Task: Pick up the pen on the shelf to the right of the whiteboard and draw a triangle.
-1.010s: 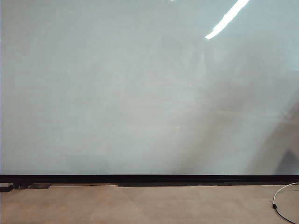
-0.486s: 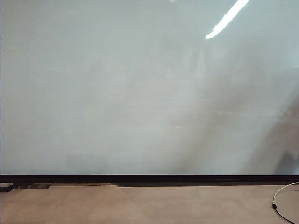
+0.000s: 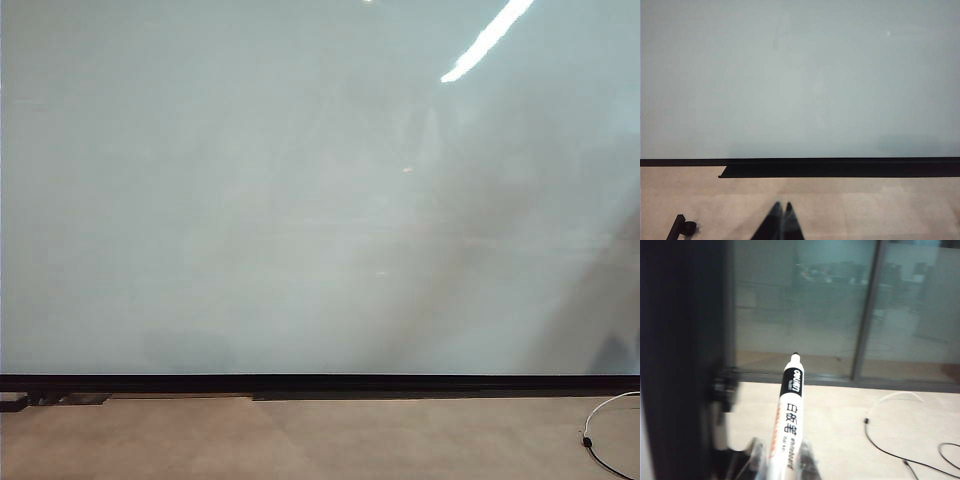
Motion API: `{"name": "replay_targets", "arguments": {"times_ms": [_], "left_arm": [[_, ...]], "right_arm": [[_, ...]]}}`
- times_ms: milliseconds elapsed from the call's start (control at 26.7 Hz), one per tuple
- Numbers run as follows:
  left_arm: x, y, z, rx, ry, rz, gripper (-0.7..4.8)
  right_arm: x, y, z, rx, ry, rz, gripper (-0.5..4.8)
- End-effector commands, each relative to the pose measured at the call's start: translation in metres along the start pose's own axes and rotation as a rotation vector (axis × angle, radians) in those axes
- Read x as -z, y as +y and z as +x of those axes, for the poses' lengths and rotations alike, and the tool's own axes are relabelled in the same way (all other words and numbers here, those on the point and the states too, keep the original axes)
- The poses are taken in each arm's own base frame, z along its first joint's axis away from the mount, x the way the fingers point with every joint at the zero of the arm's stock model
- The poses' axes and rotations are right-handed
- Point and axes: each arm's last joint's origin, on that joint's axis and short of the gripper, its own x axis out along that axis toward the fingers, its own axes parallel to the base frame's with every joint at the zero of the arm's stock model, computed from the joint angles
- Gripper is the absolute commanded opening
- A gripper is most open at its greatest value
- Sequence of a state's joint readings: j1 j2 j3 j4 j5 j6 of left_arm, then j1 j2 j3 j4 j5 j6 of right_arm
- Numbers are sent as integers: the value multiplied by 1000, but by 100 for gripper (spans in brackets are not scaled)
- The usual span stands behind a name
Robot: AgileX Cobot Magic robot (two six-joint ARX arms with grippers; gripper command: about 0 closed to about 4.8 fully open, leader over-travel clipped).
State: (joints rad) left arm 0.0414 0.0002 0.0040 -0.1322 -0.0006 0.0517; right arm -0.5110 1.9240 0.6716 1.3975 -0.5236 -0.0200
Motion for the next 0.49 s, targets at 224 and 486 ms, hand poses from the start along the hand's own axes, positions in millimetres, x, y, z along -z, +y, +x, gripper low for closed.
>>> {"name": "replay_targets", "arguments": {"times_ms": [224,486], "left_arm": [[-2,0,0,4,-10,0,-5],[-2,0,0,4,-10,0,-5]], "right_arm": [[-18,-4,-21,143,-35,-11,-4],[-75,47,-97,353,-164,-63,-4]]}}
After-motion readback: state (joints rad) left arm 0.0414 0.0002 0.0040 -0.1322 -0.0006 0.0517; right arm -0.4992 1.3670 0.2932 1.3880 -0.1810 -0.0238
